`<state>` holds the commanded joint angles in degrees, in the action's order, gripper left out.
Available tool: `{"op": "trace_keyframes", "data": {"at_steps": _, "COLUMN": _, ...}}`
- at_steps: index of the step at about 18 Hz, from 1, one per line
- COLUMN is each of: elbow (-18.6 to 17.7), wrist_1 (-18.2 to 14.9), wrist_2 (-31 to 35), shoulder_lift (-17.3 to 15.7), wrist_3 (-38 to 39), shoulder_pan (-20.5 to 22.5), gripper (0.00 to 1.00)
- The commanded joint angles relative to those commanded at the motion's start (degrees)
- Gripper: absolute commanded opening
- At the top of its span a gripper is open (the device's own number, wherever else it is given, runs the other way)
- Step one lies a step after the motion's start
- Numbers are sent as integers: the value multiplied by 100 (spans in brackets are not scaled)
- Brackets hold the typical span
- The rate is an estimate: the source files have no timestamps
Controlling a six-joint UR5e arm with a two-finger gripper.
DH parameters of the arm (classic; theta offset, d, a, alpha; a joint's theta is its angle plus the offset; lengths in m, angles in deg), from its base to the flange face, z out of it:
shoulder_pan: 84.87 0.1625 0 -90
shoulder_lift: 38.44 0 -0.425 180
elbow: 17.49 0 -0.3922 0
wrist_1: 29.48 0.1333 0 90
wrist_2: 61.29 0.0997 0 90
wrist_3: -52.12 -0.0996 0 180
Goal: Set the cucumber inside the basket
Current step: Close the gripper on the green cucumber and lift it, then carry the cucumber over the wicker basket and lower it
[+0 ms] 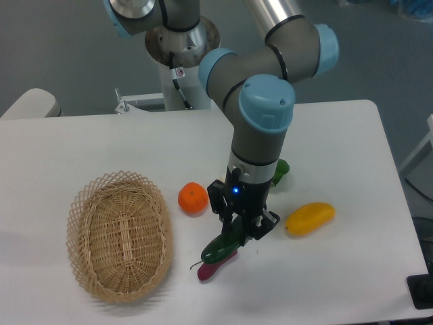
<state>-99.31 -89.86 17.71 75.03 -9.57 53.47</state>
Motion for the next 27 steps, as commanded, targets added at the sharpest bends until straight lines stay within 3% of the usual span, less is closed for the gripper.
{"op": "trace_keyframes", "data": {"at_steps": 3, "elbow": -35, "wrist_1": -9, "wrist_2": 527, "shoulder_lift": 88, "wrist_3": 166, "shoulder_pan": -246, "gripper": 21}}
{"op": "trace_keyframes", "data": {"at_steps": 7, "elbow": -158, "wrist_1": -9, "wrist_2": 757, "shoulder_lift": 88, "wrist_3": 815, "shoulder_pan": -545, "gripper": 21}}
{"op": "trace_keyframes", "data": {"at_steps": 13, "elbow": -764, "wrist_1": -9, "wrist_2": 1310, "shoulder_lift": -210, "wrist_3": 2424, "shoulder_pan": -1212, "gripper": 21}}
{"op": "trace_keyframes", "data": {"at_steps": 17, "elbow": -1089, "wrist_1": 53, "wrist_2": 1548, "shoulder_lift": -132, "wrist_3": 2987, "shoulder_pan": -1617, "gripper": 21}}
{"op": "trace_keyframes", "data": {"at_steps": 27, "elbow": -1099, "wrist_1": 105, "wrist_2": 1566, "shoulder_lift": 114, "wrist_3": 3593, "shoulder_pan": -2171, "gripper": 22}}
